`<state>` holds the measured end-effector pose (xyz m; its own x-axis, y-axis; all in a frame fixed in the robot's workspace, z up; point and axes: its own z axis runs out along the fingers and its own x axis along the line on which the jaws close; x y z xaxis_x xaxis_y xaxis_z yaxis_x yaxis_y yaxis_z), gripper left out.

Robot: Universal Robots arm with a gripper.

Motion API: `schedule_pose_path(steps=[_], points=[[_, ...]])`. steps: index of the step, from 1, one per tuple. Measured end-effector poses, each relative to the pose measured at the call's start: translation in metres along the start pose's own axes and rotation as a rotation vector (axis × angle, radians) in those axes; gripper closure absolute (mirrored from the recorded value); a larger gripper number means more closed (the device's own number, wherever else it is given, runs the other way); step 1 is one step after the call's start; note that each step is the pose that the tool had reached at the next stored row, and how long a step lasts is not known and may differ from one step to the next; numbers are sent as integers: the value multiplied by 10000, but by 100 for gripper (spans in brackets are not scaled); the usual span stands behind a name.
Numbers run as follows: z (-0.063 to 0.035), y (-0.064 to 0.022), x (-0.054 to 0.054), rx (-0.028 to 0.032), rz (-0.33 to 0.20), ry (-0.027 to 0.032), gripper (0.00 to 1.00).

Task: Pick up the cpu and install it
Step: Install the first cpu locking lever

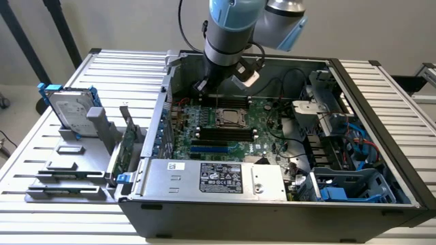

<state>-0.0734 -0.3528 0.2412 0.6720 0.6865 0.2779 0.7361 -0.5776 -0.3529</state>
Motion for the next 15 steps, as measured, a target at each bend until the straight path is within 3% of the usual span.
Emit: schedule_pose_path(steps=[9, 13, 15], points=[[89, 99, 11, -81, -20, 71, 89], [129, 117, -3, -171, -76, 147, 89], [143, 123, -7, -252, -127, 214, 89]])
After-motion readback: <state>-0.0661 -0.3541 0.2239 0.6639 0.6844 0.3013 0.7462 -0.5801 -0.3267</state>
